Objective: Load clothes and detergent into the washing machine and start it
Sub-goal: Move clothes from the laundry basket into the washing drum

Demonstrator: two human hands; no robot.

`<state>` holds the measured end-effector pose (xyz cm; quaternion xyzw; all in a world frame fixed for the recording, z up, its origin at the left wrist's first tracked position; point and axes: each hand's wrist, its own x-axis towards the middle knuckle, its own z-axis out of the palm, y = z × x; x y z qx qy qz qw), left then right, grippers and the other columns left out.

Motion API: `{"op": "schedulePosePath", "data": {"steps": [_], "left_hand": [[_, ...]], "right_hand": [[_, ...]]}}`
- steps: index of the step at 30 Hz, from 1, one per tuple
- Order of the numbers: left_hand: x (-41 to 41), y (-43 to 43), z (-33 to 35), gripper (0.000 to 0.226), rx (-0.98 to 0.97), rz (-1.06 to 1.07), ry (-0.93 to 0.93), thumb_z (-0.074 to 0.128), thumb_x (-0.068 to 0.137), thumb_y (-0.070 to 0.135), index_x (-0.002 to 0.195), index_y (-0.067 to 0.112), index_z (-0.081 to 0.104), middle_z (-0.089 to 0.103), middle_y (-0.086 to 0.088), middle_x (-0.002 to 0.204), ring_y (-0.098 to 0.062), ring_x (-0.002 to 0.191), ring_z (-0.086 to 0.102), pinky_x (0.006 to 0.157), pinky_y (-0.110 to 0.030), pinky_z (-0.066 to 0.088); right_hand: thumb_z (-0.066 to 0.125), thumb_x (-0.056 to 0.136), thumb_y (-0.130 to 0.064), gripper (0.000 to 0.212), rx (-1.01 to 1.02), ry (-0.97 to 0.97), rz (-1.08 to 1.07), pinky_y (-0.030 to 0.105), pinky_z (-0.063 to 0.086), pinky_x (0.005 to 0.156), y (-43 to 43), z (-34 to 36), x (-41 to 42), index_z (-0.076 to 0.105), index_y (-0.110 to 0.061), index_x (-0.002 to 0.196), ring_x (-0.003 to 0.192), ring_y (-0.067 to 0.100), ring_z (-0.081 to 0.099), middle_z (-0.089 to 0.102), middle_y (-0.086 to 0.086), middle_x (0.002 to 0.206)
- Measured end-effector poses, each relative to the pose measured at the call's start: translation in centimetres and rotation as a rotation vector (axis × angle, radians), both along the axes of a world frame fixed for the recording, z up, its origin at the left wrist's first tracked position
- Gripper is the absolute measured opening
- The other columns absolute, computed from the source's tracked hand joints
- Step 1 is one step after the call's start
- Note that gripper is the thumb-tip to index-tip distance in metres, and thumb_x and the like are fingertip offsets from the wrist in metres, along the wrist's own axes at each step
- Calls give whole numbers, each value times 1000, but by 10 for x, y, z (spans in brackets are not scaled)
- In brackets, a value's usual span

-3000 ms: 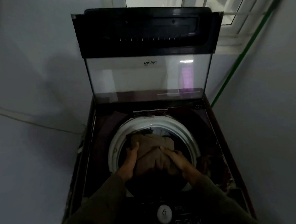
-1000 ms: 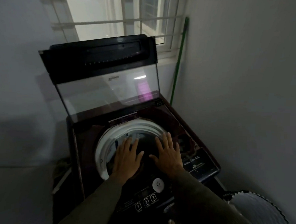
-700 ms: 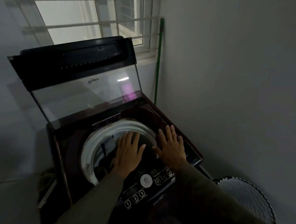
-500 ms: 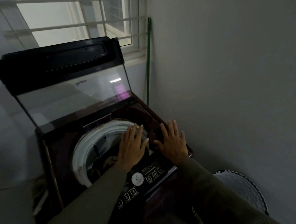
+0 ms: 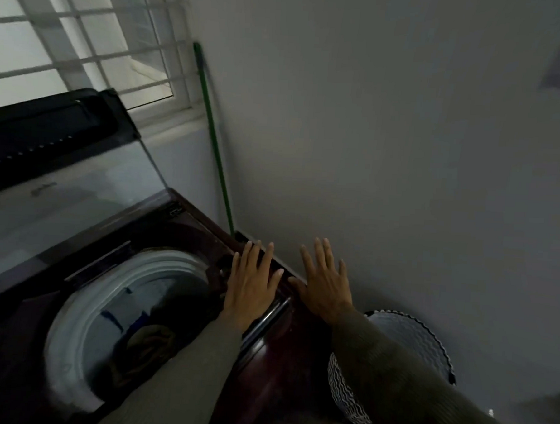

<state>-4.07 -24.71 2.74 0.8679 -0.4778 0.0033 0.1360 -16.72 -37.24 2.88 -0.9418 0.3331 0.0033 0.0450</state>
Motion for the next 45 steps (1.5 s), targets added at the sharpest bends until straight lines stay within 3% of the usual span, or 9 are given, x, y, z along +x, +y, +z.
{"op": "schedulePosePath", "data": {"steps": [6, 11, 14, 17, 20, 23, 31, 37, 45], "left_hand": [[-48, -52, -9, 78, 69, -79, -7, -5, 93, 62, 159, 20, 7, 10, -8, 166, -25, 153, 0, 124, -47, 5], [-86, -91, -27, 77, 114, -149, -15, -1, 96, 64, 159, 20, 0, 2, -7, 166, -24, 153, -5, 124, -48, 3], [-107, -108, -42, 78, 158, -183, -9, -6, 94, 65, 158, 21, -4, -2, -6, 166, -22, 153, -8, 124, -48, 3], [-128, -123, -58, 77, 167, -191, 17, -1, 96, 63, 159, 19, 5, 9, -9, 166, -25, 153, 0, 124, -49, 7], [-148, -131, -76, 74, 195, -198, 70, 5, 100, 59, 157, 15, 22, 25, -12, 161, -29, 151, 17, 121, -51, 19], [-162, -135, -96, 68, 253, -239, 101, 15, 102, 54, 152, 13, 35, 38, -13, 156, -30, 146, 31, 115, -54, 32], [-163, -161, -154, 66, 336, -404, 178, 16, 101, 53, 149, 14, 39, 46, -12, 150, -31, 140, 41, 108, -51, 43], [-159, -181, -213, 63, 347, -529, 285, 28, 98, 48, 142, 8, 49, 54, -13, 141, -30, 126, 55, 101, -40, 51], [-190, -213, -328, 60, 407, -618, 296, 34, 99, 45, 146, 8, 44, 49, -14, 145, -31, 131, 49, 107, -45, 44]], "right_hand": [[22, 97, -65, 77, 47, -1, -60, 55, 8, 119, -42, -20, -52, -6, -24, 156, 149, 27, -19, -15, 10, 163], [20, 97, -66, 77, 87, 37, -123, 55, 10, 120, -73, -40, -101, -6, -24, 156, 149, 27, -20, -16, 11, 163], [7, 93, -68, 79, 112, 75, -158, 55, 11, 119, -84, -55, -132, -6, -22, 156, 149, 28, -19, -15, 12, 163], [-4, 84, -70, 87, 145, 80, -203, 56, 14, 119, -90, -73, -162, -1, -21, 156, 150, 29, -14, -10, 14, 163], [22, 96, -66, 78, 222, 126, -234, 55, 9, 119, -93, -89, -189, -1, -22, 157, 150, 27, -16, -13, 11, 163], [30, 95, -64, 78, 262, 137, -282, 57, 14, 118, -95, -105, -209, 11, -21, 157, 151, 28, -12, -6, 10, 164], [13, 86, -72, 84, 312, 211, -472, 57, 25, 115, -98, -140, -227, 20, -24, 155, 151, 30, 2, 8, 11, 164], [50, 91, -57, 77, 338, 212, -608, 57, 33, 111, -102, -169, -224, 27, -18, 153, 150, 33, 12, 17, 16, 161], [40, 98, -55, 77, 474, 252, -641, 48, 16, 120, -121, -277, -223, 3, -21, 156, 151, 26, -11, -7, 9, 164]]}}
